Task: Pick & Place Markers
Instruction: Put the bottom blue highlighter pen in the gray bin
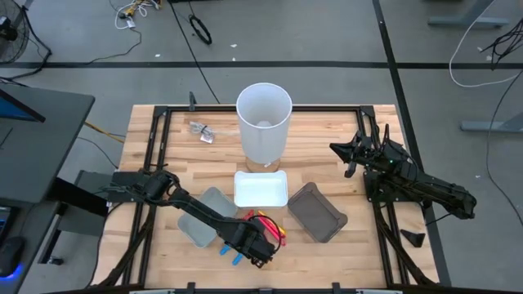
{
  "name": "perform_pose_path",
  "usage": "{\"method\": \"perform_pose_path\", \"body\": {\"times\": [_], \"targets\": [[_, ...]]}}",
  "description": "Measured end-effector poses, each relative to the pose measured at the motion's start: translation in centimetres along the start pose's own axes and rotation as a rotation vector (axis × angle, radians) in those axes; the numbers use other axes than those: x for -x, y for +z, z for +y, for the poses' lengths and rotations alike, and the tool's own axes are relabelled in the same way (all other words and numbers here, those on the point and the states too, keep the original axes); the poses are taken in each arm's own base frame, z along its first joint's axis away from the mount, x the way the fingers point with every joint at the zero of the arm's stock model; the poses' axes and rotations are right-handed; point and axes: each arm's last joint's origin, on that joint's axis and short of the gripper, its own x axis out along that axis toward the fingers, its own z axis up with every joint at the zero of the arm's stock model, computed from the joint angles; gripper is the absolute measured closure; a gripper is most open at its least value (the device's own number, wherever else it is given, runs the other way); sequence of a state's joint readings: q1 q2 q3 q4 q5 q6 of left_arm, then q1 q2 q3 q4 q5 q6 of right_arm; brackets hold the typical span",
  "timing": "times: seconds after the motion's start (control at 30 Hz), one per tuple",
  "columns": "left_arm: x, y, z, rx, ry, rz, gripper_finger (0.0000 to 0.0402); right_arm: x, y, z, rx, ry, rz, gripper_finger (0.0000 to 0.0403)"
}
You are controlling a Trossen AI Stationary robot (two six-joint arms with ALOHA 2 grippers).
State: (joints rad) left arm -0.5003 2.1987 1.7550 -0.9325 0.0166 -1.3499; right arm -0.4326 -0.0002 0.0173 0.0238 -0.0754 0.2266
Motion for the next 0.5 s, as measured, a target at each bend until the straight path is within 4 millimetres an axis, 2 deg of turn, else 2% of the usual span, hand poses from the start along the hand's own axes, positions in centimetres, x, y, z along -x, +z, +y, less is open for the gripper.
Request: {"method": "perform_pose_path", "body": {"times": [0.5], "targets": [[5.7, 0.1, 1.4, -0.027, -0.013, -0.006, 0.0324, 0.0, 0.0, 0.0, 0.0, 0.0, 0.0, 0.0379]]}}
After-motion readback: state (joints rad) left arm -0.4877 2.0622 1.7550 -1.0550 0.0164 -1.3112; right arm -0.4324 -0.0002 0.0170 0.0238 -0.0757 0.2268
